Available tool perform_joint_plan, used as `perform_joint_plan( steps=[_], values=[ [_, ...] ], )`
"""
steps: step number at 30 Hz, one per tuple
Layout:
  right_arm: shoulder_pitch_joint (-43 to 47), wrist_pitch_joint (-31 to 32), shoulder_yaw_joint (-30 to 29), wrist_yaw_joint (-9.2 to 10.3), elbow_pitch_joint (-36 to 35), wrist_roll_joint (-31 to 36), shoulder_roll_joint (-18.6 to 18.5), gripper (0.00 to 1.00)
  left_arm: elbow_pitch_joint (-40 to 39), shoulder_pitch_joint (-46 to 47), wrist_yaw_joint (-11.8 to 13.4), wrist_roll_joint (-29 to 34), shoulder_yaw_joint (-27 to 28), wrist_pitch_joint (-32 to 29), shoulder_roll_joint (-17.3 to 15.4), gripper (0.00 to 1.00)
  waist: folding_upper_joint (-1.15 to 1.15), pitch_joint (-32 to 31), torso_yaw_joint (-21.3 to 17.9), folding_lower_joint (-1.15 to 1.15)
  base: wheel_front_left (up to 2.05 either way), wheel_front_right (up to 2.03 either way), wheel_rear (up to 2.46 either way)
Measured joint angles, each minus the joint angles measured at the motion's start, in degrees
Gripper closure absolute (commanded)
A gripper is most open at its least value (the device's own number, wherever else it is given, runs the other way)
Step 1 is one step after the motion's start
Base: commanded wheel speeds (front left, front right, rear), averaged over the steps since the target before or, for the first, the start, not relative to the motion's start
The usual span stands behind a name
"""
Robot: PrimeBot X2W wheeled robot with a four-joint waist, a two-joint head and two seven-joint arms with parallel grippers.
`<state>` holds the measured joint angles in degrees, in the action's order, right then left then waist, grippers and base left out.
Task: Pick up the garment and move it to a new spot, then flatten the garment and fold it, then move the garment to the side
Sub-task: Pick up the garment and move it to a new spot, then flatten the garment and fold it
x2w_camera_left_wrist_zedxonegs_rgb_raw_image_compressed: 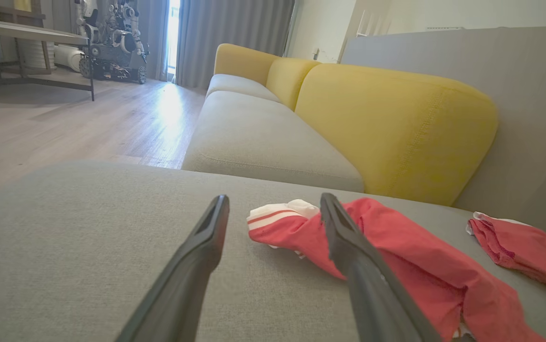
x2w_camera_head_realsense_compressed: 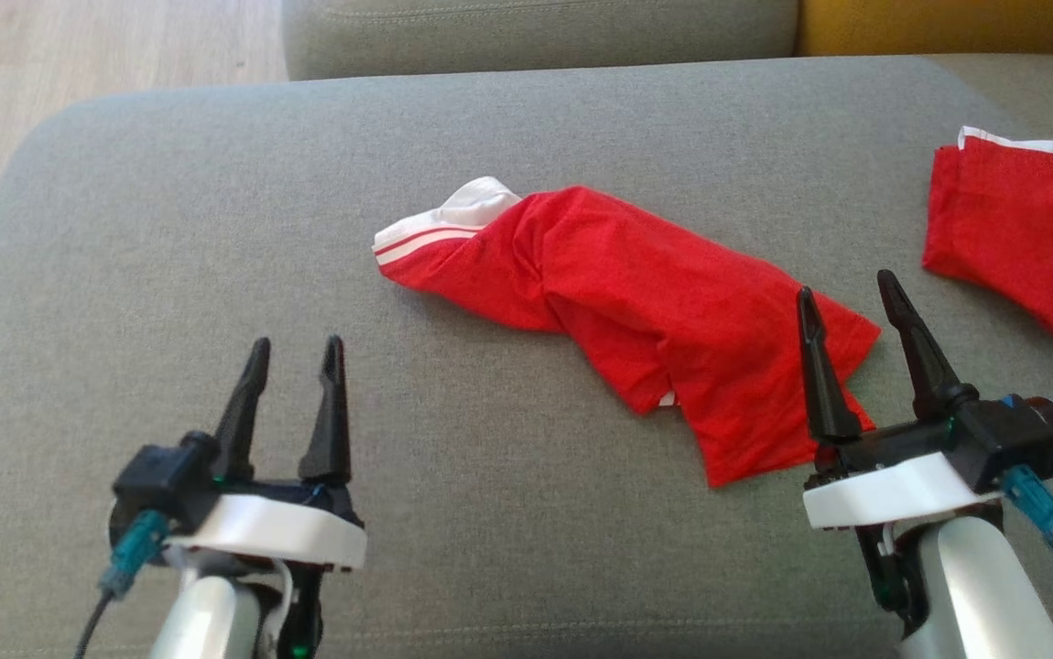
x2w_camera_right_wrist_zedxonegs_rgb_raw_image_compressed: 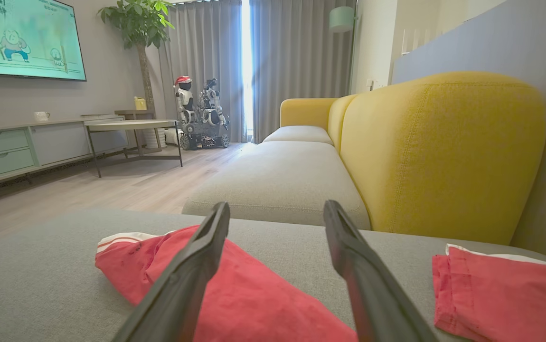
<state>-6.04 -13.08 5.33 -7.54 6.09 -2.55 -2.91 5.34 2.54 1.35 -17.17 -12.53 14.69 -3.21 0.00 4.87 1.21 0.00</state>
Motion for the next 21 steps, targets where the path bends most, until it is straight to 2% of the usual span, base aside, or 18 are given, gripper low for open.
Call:
perform_joint_plan(
  steps=[6,14,18,21],
  values=[
    [-0.01,0.45,0.02,0.0,-0.01,0.01,0.0,0.0,-0.31,0.07,-1.36,0.57,2.26,0.0,0.2,0.0,0.0,0.48,-0.23,0.0,0.0,0.0,0.0],
    [-0.13,0.54,0.51,0.0,-0.02,-0.56,0.0,0.0,-0.45,0.21,-1.08,0.34,2.05,0.01,0.33,0.0,0.0,1.91,-0.43,0.0,0.0,0.0,0.0],
    [-1.51,1.01,3.3,0.0,0.11,-0.18,-0.01,0.0,-0.33,1.33,-0.99,-0.22,1.49,0.0,0.35,0.0,0.0,3.53,-0.24,0.0,0.0,0.0,0.0],
    [-6.33,3.32,6.11,0.0,1.41,-0.96,-0.04,0.0,-0.31,3.37,-0.99,-0.24,0.14,0.01,0.38,0.0,0.0,5.24,0.32,0.0,0.0,0.0,0.0]
  ],
)
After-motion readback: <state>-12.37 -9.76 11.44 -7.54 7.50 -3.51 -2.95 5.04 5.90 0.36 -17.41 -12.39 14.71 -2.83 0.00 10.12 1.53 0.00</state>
